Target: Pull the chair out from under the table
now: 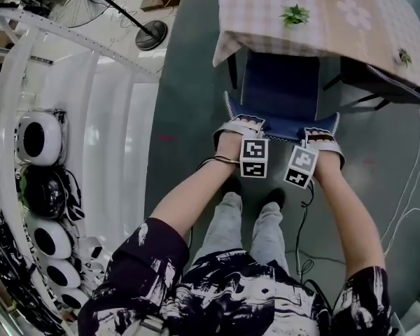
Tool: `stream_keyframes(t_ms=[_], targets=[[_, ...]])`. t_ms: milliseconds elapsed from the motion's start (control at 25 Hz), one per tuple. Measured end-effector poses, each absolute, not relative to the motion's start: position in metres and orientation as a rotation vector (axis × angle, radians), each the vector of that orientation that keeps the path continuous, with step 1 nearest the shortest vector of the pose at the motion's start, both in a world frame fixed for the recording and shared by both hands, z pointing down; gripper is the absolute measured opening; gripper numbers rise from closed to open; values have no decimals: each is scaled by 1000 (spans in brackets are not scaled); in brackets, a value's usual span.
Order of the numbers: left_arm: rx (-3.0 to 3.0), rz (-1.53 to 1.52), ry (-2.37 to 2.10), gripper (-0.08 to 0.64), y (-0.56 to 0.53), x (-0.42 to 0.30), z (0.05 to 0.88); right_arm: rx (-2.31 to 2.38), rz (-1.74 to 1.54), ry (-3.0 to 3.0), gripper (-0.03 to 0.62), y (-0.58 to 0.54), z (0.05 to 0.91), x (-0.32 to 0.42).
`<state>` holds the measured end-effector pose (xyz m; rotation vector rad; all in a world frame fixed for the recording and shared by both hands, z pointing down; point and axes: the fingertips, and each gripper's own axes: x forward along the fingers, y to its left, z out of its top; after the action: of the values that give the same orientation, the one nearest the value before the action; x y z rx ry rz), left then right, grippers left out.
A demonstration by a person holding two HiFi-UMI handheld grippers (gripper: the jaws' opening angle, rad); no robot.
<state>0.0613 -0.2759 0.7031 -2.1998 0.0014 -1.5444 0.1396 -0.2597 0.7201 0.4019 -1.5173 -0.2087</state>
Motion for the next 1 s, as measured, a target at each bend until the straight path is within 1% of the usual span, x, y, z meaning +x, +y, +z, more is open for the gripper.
stream_keyframes(t_ms=[320, 1000], targets=[[-2207, -1563, -19, 51, -196, 41, 701, 391, -174, -1530, 49, -179, 718, 120], [-2274, -1657, -59, 51, -80, 13, 702, 269, -98, -1556, 51, -61, 720, 91]])
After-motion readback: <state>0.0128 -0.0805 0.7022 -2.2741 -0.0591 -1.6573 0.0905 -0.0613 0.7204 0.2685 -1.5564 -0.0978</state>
